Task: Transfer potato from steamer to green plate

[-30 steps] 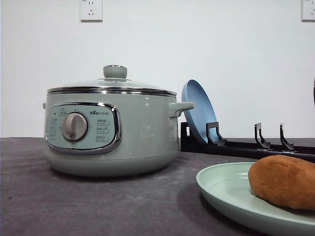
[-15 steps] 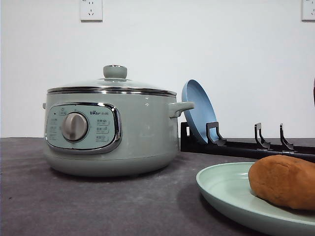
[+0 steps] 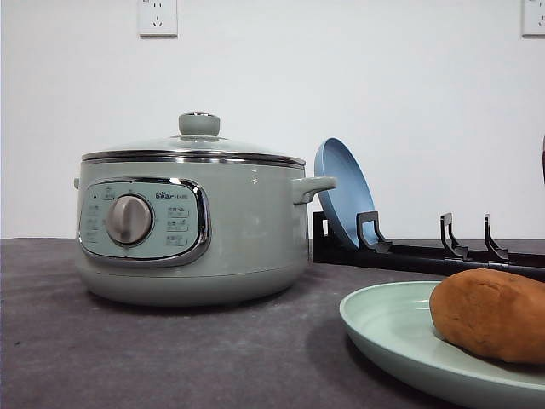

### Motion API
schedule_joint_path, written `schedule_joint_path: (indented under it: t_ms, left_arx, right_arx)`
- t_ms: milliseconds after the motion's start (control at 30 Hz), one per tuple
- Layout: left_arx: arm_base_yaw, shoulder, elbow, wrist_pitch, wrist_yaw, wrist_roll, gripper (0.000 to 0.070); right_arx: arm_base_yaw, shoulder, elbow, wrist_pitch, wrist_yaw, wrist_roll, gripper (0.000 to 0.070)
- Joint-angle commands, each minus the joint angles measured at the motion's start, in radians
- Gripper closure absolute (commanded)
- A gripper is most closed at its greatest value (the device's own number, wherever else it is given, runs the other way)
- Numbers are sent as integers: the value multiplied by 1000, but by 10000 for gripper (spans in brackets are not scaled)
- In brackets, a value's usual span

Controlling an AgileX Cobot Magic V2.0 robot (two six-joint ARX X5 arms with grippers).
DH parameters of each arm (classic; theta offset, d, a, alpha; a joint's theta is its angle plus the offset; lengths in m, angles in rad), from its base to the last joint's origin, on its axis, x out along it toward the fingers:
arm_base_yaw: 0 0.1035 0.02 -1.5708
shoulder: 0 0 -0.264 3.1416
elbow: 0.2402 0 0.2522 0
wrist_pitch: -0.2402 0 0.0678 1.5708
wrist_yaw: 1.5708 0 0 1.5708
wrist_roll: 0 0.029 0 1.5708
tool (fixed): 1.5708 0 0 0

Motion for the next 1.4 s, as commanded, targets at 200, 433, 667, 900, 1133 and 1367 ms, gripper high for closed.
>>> schedule_joint_path:
  t_ms: [200, 433, 667, 900, 1133, 1367]
  left_arx:
    - [-1, 0, -21, -8, 1, 16, 683]
    - [-1, 0, -21, -8, 1, 16, 683]
    - [-1, 0, -21, -8, 1, 16, 683]
    - [-1, 0, -21, -8, 1, 16, 683]
    - [-1, 0, -21, -8, 1, 16, 683]
    - [-1, 0, -21, -8, 1, 16, 683]
  right_arx:
    - [-2, -2, -5, 13, 4, 6, 686]
    - [-2, -2, -5, 13, 4, 6, 686]
    - [-2, -2, -5, 13, 4, 6, 686]
    - [-2, -2, -5, 13, 4, 6, 686]
    - [-2, -2, -5, 13, 4, 6, 687]
    - [-2, -2, -5, 13, 4, 6, 686]
